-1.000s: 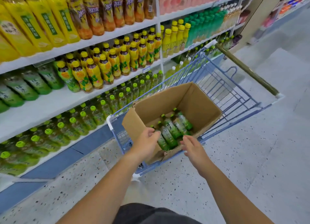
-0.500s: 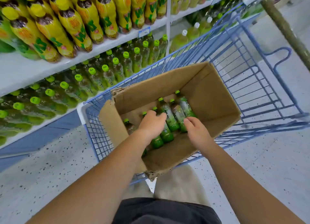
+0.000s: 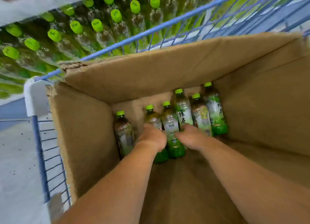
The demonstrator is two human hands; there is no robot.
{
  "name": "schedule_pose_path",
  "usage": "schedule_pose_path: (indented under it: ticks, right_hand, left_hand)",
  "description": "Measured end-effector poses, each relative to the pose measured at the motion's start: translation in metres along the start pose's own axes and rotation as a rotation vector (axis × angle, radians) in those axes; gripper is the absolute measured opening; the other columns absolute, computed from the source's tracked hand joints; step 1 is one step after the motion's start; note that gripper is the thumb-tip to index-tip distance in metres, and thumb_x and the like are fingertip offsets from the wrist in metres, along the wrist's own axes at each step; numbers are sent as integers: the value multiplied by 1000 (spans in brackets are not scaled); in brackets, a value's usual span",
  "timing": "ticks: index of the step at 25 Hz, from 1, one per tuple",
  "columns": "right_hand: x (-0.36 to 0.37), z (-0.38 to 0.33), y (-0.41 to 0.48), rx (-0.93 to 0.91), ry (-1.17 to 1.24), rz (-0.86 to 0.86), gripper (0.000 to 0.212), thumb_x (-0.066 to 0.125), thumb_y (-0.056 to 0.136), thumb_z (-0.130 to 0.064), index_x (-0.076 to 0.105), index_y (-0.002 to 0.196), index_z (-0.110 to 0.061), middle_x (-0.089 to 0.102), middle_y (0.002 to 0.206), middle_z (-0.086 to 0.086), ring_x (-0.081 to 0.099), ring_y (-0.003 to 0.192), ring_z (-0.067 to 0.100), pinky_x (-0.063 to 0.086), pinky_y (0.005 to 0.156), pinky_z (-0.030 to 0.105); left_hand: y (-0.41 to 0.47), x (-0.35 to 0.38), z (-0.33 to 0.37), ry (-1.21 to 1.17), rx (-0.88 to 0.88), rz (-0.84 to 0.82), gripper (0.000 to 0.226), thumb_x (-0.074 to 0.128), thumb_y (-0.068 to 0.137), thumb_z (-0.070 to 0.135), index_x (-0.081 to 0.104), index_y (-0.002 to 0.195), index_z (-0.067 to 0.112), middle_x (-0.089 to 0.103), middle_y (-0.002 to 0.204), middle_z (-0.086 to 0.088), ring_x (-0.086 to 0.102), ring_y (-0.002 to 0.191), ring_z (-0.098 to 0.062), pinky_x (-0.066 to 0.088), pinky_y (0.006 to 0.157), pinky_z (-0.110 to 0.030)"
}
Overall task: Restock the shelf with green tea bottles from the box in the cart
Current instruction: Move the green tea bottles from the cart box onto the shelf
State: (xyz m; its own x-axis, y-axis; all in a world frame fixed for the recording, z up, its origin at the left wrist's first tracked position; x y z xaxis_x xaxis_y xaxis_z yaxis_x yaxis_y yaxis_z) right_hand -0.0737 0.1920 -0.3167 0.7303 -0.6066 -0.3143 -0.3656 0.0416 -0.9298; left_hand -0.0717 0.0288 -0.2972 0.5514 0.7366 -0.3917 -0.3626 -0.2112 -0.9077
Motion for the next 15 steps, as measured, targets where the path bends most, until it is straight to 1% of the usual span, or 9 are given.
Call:
schedule_pose_path:
  ticks: [1,2,4,5,7,8,10,12,15]
  right_hand:
    - [7,-1,10,-9,17,28,18,59,91,-31,63,97,-14,63,98,11,61,76,18,43,56,24]
    - [13,-1,18,-11,26,69,14,61,89,-26,60,81,-14,63,84,9,56,63,15,40,47,21]
    - [19,-2,28,-5,-5,157,21,65,86,-26,56,71,-14,59,71,4,53,57,14,37,43,21]
    - [20,-5,31,-6,-43,186,21,66,85,-31,58,74,-15,59,73,2,56,61,16,41,48,23]
    - [19,-12,37,-7,-104,210,29,69,82,-41,60,87,-14,62,85,2,63,78,23,47,62,27]
    - [20,-15,40,-10,-126,214,36,71,80,-46,59,92,-14,62,92,4,64,86,25,48,66,28]
    - [25,-19,46,-10,-170,234,48,73,77,-50,61,104,-12,64,105,7,65,98,28,49,72,29]
    - [29,-22,48,-15,-216,271,56,75,76,-51,60,111,-11,64,110,7,64,101,27,50,74,29]
    - [29,-20,49,-24,-154,283,50,78,71,-48,61,102,-12,66,102,6,64,91,25,47,69,27]
  left_hand:
    - [8,3,-6,-29,-40,35,39,57,99,38,38,114,8,63,101,-8,63,66,-19,43,41,-19]
    - [14,8,-10,-38,-59,54,37,58,98,38,35,111,12,61,104,-9,64,72,-21,43,45,-17]
    - [26,21,-21,-28,-64,68,39,60,97,35,44,124,12,62,125,-15,66,104,-32,44,68,-24]
    - [31,26,-26,-30,-71,87,43,60,96,33,48,130,9,61,131,-17,63,113,-35,44,73,-28]
    - [36,31,-33,-67,-81,125,44,60,96,33,53,132,7,59,133,-18,61,116,-37,46,78,-33]
    - [38,34,-36,-99,-80,132,40,62,96,33,57,127,9,60,132,-18,62,114,-37,47,78,-32]
    - [44,38,-41,-193,-77,133,20,67,93,32,65,104,16,66,123,-14,64,99,-32,45,74,-29]
    - [47,38,-46,-309,-106,123,14,74,88,30,64,89,19,71,113,-10,61,86,-26,48,73,-29]
    - [47,36,-55,-439,-209,107,31,84,77,26,69,101,14,71,108,-9,67,93,-29,56,77,-33]
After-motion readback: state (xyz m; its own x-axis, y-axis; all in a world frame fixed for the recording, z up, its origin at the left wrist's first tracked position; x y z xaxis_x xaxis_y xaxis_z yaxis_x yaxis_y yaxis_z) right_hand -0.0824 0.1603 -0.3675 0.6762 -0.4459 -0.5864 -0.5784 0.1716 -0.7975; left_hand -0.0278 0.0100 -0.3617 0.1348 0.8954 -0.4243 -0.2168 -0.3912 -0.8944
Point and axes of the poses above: each hand's wrist, its own y-axis towards the middle knuckle, its own x-axis out of the palm, z = x × y, the point moved 6 cm from there along y, towards the middle knuckle
